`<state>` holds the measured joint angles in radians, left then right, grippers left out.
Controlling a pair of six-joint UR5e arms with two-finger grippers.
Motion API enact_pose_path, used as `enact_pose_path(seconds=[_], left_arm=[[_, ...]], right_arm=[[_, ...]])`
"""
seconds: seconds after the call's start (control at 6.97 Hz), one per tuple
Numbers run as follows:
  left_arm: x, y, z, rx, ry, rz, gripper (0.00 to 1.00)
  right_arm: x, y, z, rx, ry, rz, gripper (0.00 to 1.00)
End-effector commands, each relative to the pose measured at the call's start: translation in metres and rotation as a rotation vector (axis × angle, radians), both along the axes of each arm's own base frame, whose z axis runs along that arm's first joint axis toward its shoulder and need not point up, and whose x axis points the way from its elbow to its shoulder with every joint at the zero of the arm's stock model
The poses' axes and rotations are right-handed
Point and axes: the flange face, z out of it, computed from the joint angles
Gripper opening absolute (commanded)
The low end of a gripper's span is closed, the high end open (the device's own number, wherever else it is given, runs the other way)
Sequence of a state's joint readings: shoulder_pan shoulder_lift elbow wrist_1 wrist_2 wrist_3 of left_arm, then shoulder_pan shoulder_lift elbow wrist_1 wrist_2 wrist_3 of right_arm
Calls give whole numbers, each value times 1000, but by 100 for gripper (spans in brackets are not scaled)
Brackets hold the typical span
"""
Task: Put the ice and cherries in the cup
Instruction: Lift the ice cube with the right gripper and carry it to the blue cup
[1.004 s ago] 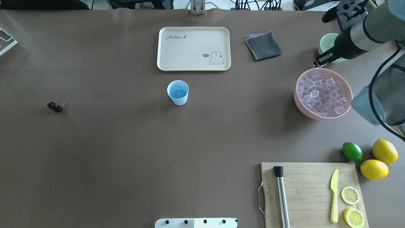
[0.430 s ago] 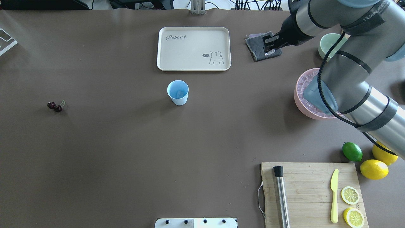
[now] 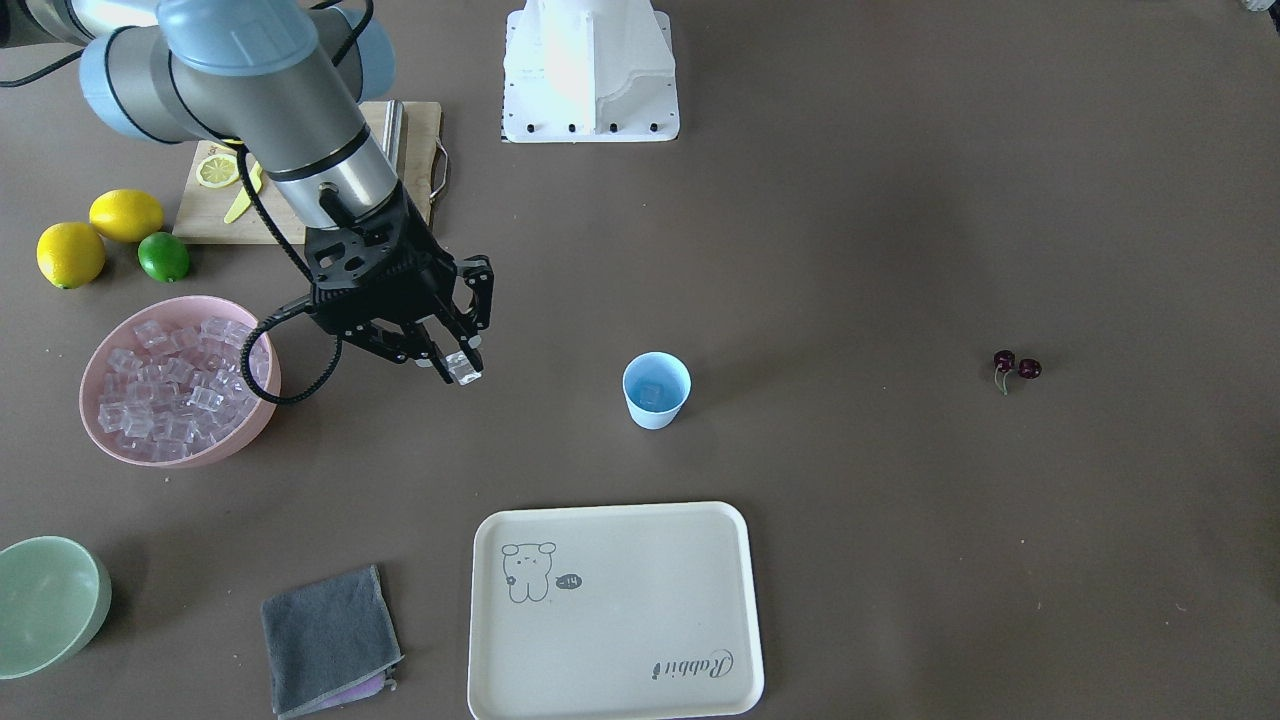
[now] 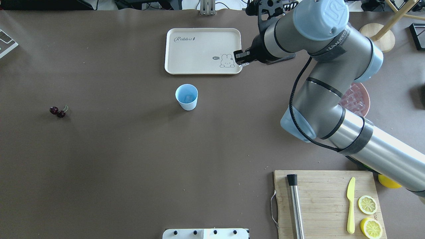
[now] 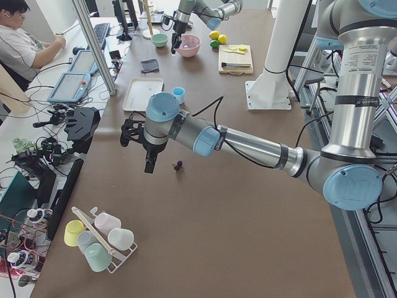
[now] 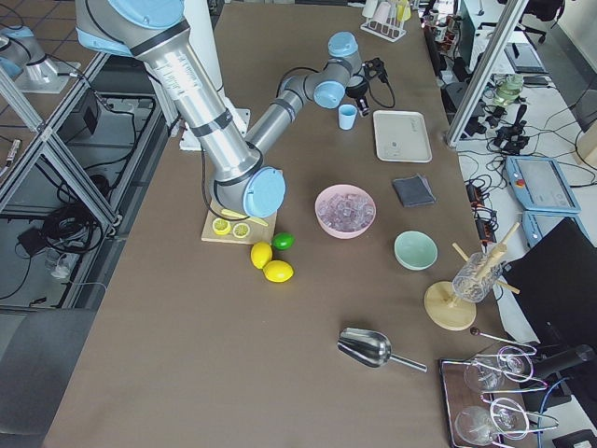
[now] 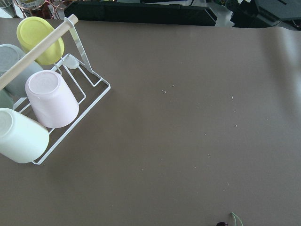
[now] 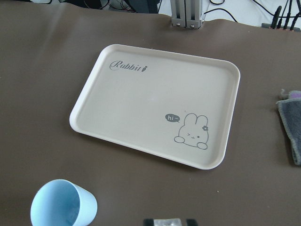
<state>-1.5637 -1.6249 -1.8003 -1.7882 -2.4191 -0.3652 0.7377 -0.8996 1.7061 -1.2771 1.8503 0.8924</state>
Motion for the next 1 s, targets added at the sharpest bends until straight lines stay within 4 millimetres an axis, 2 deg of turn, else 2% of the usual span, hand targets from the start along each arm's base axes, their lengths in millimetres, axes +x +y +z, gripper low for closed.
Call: enact_pose_path(seconds=[0.0,0.29,0.43,0.57,0.72,0.86], left_arm=[[1,0,-1,2,1,3,98],[1,0,2,-4,0,2,98],[1,-1,3,-5,0,2,98],[1,0,5,-10,0,2,98],[1,0,5,-9,-1,3,98],[1,0,6,-12,-1,3,98]], right_arm=[[-79,20,-31,24,3,72,0],[-126,35,-57,44,12,62,0],[-150,53,-54,78,-18,77,0],[-177,48,-32,92,-46,81,0],[-189,44,-15,90,-38,79,0],[-189,43,-14,88,-38,79,0]])
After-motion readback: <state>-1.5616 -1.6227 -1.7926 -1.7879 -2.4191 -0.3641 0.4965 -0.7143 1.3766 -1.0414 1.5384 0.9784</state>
